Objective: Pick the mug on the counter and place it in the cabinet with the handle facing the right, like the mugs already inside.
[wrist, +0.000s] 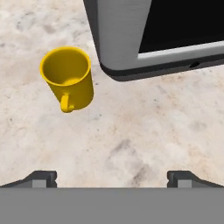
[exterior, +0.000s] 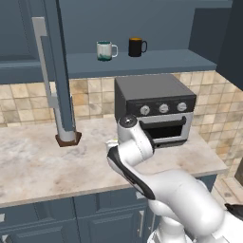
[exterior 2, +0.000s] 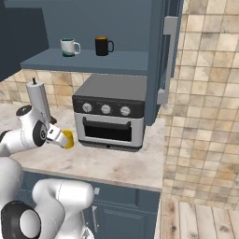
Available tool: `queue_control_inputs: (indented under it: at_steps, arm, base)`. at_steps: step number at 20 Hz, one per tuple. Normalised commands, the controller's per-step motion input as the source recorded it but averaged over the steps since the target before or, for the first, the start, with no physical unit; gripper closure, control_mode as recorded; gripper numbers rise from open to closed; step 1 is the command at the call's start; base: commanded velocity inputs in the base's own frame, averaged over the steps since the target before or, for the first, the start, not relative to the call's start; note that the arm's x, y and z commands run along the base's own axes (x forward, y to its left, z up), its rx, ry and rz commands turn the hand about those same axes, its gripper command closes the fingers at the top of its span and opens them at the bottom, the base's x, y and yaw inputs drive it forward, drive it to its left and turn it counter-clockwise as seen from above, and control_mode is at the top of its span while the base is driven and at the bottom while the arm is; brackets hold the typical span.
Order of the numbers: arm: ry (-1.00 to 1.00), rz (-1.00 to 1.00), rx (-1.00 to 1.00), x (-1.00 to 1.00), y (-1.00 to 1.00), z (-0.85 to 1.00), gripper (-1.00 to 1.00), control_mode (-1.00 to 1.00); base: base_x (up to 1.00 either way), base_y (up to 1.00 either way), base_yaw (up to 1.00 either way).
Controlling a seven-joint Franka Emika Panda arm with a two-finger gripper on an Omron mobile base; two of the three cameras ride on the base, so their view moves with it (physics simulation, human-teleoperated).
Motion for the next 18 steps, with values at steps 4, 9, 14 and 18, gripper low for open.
queue_control_inputs:
  at_steps: [4, 9, 14, 18]
  arm:
    - [0.00, -0.02, 0.00, 0.27, 0.13, -0.23, -1.00, -1.00]
    - [0.00, -0.01, 0.00, 0.18, 0.22, -0.24, -1.00, -1.00]
    - [0.00, -0.02, 0.00, 0.23, 0.12, -0.18, -1.00, -1.00]
    - [0.00, -0.02, 0.00, 0.24, 0.13, -0.20, -1.00, -1.00]
  base:
    - [0.00, 0.00, 0.00]
    - [0.00, 0.00, 0.00]
    - [0.00, 0.00, 0.00]
    - [0.00, 0.00, 0.00]
